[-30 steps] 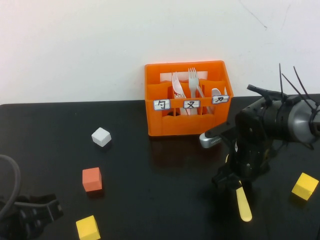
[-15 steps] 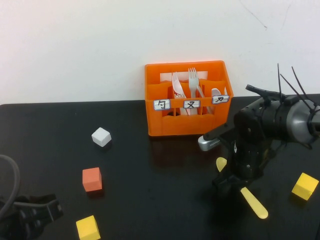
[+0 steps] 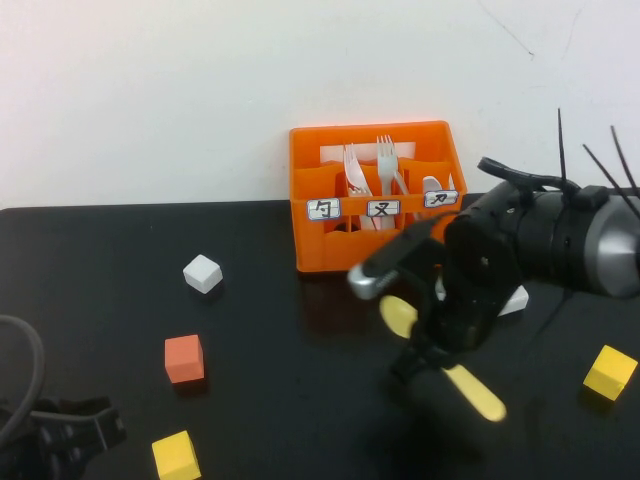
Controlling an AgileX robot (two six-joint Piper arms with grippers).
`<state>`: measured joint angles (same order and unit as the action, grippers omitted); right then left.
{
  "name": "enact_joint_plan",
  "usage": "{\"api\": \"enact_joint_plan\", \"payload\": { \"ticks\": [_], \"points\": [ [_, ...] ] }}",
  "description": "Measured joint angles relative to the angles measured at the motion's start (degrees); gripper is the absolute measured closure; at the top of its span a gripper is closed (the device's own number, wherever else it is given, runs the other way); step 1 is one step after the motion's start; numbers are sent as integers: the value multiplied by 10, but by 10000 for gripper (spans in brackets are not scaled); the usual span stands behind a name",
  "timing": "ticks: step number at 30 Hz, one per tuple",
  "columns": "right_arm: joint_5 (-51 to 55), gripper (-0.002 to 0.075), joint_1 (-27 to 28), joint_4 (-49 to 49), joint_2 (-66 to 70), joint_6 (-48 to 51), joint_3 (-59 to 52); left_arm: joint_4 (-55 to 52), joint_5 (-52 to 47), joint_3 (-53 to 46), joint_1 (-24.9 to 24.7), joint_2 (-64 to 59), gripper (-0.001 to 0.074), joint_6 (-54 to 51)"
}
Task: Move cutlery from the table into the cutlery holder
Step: Place the spoon on the box
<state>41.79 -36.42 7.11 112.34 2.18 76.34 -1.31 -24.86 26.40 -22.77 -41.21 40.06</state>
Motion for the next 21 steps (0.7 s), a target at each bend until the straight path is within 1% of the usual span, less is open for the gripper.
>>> {"api": "enact_joint_plan", "payload": {
  "ticks": [3, 6, 13, 16, 21],
  "points": [
    [-27, 598, -22, -2, -21, 5, 0, 0, 0, 0, 0, 0, 736, 0],
    [-76, 598, -36, -5, -44, 6, -1, 0, 0, 0, 0, 0, 737, 0],
    [-197, 598, -41, -6, -75, 6, 13, 0, -9, -1, 0, 0, 736, 0],
    [-286, 598, -41, -6, -75, 8, 17, 2, -9, -1, 0, 0, 736, 0],
    [-480, 598, -41, 4, -75, 12, 22, 3, -9, -1, 0, 1, 736, -7]
  ]
}}
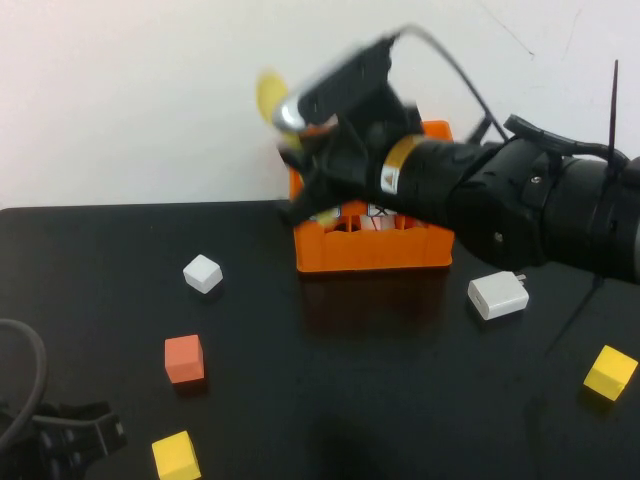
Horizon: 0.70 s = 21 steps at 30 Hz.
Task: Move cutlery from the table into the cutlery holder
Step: Place the spoon on the box
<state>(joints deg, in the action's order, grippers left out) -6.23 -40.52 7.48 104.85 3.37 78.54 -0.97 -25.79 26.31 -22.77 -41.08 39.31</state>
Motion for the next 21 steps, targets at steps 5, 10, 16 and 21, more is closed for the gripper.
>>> {"api": "enact_joint_plan", "payload": {
  "ticks": [5, 10, 16, 21],
  "points": [
    [-93, 598, 6, 2, 23, 29, 32, 0, 0, 0, 0, 0, 736, -1],
    [-98, 598, 19, -4, 79, 58, 82, 0, 0, 0, 0, 0, 736, -1],
    [-121, 598, 39, -30, 143, 73, 137, 0, 0, 0, 0, 1, 736, -3],
    [-139, 598, 60, -114, 176, 74, 153, 0, 2, 0, 0, 1, 736, -5]
  ]
}}
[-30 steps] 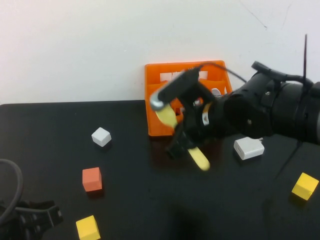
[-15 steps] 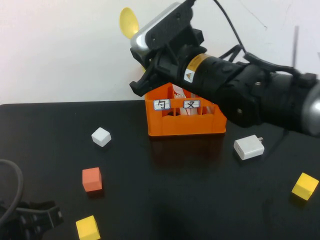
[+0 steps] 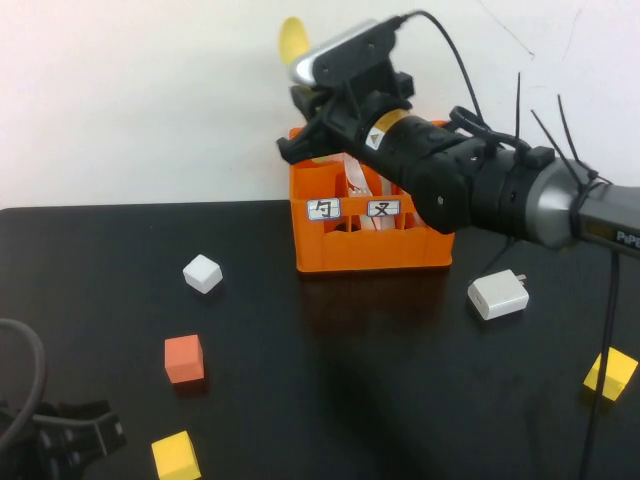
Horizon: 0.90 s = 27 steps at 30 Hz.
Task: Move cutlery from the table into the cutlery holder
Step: Place the spoon on the box
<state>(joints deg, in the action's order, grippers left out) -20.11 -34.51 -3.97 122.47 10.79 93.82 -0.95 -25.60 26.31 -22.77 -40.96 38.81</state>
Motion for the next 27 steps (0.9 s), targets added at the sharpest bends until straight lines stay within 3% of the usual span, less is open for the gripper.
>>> {"api": "enact_joint_plan", "payload": {
  "ticks": [5, 13, 21, 27],
  "points": [
    [-4, 598, 6, -36, 23, 3, 0, 0, 0, 0, 0, 0, 736, -2],
    [7, 596, 6, 5, 46, 11, 0, 0, 2, 0, 0, 0, 737, -2],
    [15, 382, 8, 13, 46, 13, 1, 0, 5, 0, 0, 0, 737, -3],
    [59, 412, 8, 27, -5, 15, 1, 0, 18, 0, 0, 0, 737, -22]
  ]
}}
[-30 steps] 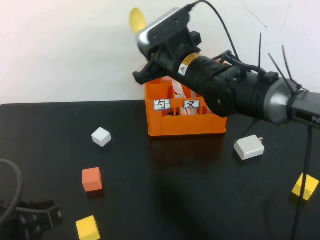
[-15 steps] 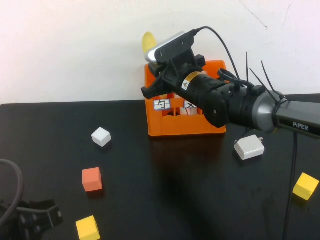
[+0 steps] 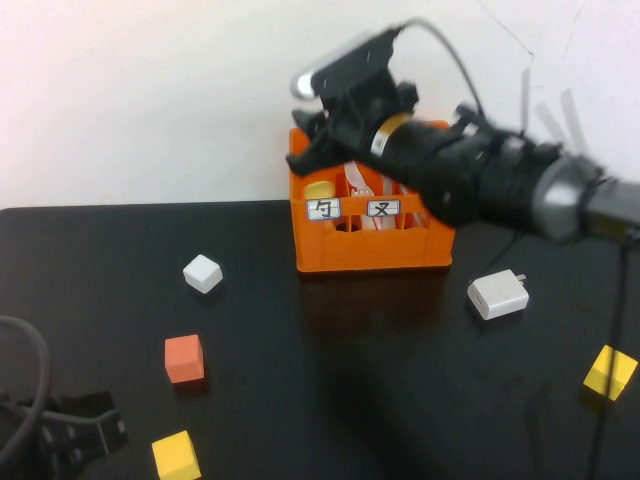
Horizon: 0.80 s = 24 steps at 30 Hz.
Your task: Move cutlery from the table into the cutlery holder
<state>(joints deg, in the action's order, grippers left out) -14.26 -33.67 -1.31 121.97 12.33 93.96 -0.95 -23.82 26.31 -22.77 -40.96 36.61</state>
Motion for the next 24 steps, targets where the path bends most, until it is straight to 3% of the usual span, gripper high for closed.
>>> {"api": "enact_joint_plan", "payload": {
  "ticks": [3, 6, 9, 18, 24],
  "points": [
    [51, 501, 0, 17, -44, 7, 0, -3, 3, 0, 0, 0, 737, -19],
    [131, 638, 0, 34, -94, 16, 0, -19, 3, 0, 0, 0, 737, -25],
    [199, 700, 0, 43, -148, 21, 0, -35, 3, 0, 0, 0, 737, -27],
    [391, 727, 0, 90, -284, 55, -10, -58, 15, 8, 0, 17, 737, -31],
    [413, 728, 0, 88, -397, 78, -113, -109, 52, 11, 0, 91, 737, -51]
  ]
}}
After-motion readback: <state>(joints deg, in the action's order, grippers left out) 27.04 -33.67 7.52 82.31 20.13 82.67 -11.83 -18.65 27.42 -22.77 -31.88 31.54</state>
